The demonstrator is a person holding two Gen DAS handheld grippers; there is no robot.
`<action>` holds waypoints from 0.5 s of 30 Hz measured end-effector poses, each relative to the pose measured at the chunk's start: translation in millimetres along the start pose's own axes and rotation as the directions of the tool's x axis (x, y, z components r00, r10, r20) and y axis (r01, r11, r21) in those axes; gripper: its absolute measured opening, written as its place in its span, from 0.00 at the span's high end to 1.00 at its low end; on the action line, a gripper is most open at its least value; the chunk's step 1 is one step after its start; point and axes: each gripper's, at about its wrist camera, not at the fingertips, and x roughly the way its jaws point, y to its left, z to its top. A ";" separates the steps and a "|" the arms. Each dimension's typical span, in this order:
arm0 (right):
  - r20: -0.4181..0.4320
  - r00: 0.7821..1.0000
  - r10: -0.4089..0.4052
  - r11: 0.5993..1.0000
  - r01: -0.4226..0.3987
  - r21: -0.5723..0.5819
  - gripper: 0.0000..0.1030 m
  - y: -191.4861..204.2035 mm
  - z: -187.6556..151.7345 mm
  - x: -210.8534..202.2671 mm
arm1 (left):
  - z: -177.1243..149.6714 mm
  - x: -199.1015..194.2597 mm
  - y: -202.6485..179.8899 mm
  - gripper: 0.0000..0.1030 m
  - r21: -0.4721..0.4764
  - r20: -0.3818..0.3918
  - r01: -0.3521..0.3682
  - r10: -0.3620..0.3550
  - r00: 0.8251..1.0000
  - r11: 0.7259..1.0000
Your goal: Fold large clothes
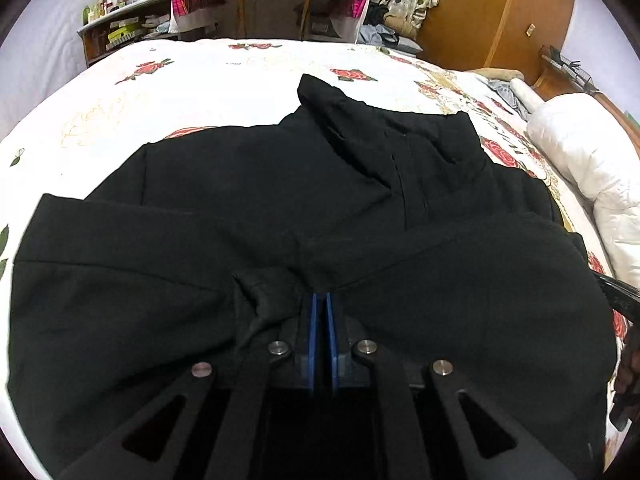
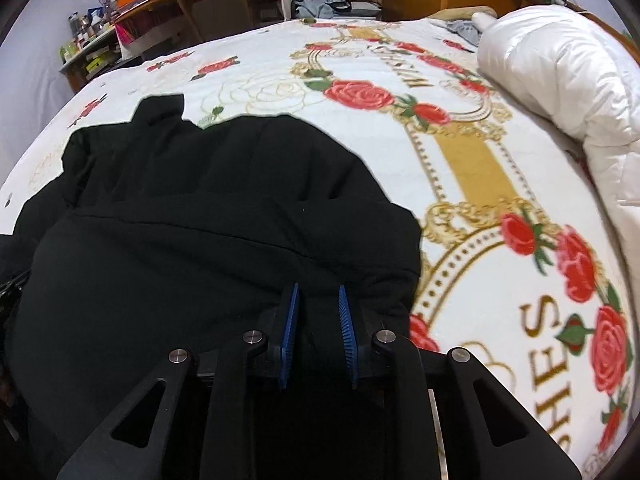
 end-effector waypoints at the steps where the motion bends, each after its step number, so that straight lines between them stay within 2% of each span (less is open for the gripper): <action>1: 0.015 1.000 0.001 1.000 -0.001 -0.001 0.80 0.3 -1.4 -10.1 | 0.6 -9.4 0.9 0.92 -0.002 0.003 -0.004 0.004 1.000 1.000; 4: 0.072 0.997 0.032 0.999 -0.031 -0.009 0.80 2.1 -17.1 -49.8 | -1.8 -45.1 -1.1 0.92 -0.004 0.063 0.015 -0.014 0.998 1.000; 8: 0.097 0.992 0.078 0.997 -0.075 -0.034 0.79 10.2 -47.2 -80.4 | -28.1 -86.5 -6.2 0.92 0.025 0.124 0.054 -0.057 0.991 0.998; 12: 0.014 0.997 0.082 0.996 -0.081 -0.041 0.78 17.1 -67.3 -55.9 | -42.1 -55.3 -3.8 0.92 0.025 0.021 0.047 -0.047 0.999 0.999; 15: -0.022 0.996 0.084 0.996 -0.085 -0.041 0.78 20.3 -70.4 -34.7 | -40.2 -36.0 1.9 0.92 0.019 0.005 0.036 -0.036 0.999 0.999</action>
